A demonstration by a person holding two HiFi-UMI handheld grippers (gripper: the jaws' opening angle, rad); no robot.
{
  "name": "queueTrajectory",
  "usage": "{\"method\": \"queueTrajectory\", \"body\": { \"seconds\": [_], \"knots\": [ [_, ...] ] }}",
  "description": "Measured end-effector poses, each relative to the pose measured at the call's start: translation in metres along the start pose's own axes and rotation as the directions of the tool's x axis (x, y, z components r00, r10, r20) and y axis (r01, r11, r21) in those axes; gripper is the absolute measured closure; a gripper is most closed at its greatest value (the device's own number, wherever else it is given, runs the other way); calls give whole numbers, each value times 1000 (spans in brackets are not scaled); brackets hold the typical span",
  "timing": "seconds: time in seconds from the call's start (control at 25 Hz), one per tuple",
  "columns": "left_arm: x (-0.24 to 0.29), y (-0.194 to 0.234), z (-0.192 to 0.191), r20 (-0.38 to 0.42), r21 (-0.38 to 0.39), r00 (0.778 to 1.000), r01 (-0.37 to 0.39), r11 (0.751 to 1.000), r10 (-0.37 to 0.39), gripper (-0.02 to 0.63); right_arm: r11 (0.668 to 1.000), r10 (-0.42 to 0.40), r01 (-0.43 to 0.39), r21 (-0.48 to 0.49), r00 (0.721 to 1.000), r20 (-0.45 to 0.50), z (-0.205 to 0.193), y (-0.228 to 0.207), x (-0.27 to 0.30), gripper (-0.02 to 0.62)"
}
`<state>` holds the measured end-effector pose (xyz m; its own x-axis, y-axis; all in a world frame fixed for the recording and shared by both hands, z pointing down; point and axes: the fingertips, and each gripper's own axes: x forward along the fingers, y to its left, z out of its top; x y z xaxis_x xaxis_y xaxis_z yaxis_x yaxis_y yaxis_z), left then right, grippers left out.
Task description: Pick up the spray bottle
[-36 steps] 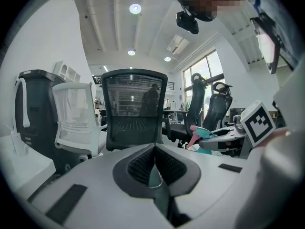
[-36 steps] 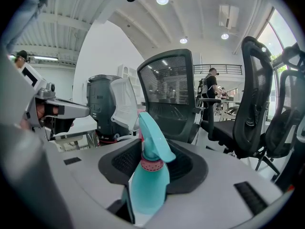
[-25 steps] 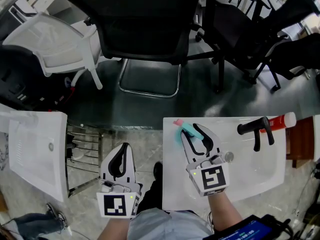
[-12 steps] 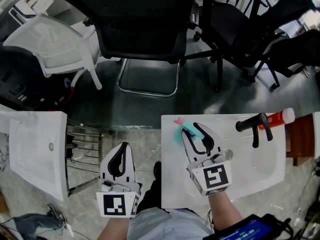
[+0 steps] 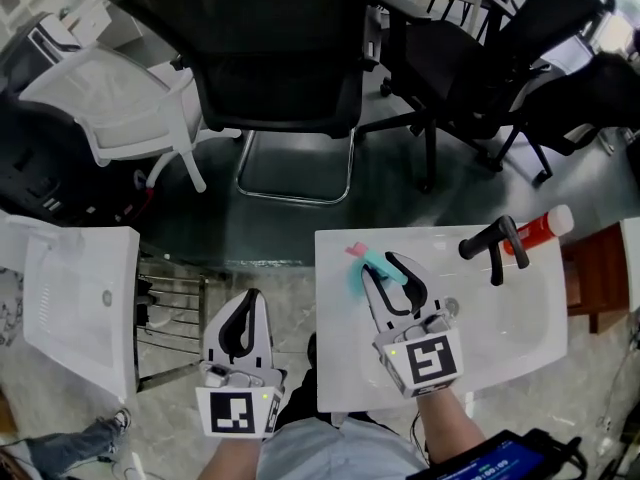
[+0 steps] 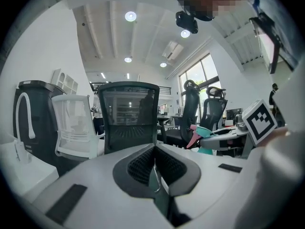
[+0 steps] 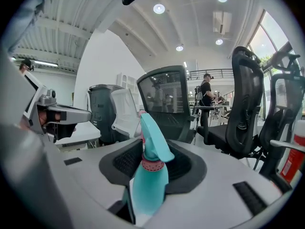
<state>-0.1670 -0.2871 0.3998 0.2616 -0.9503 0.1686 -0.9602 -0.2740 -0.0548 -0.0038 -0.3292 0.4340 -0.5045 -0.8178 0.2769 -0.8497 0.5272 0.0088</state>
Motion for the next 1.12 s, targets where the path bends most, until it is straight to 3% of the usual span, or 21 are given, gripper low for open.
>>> {"method": "queueTrajectory", "body": {
  "seconds": [0.6, 1.12],
  "knots": [
    [-52, -47, 57, 139, 34, 990, 9, 999, -14, 588, 1000, 16, -14, -17, 993, 119, 50, 21, -83, 445],
    [-89, -69, 79, 197, 59, 980, 3, 998, -14, 588, 997, 21, -8, -70, 982, 189, 73, 37, -133, 445]
  ]
}}
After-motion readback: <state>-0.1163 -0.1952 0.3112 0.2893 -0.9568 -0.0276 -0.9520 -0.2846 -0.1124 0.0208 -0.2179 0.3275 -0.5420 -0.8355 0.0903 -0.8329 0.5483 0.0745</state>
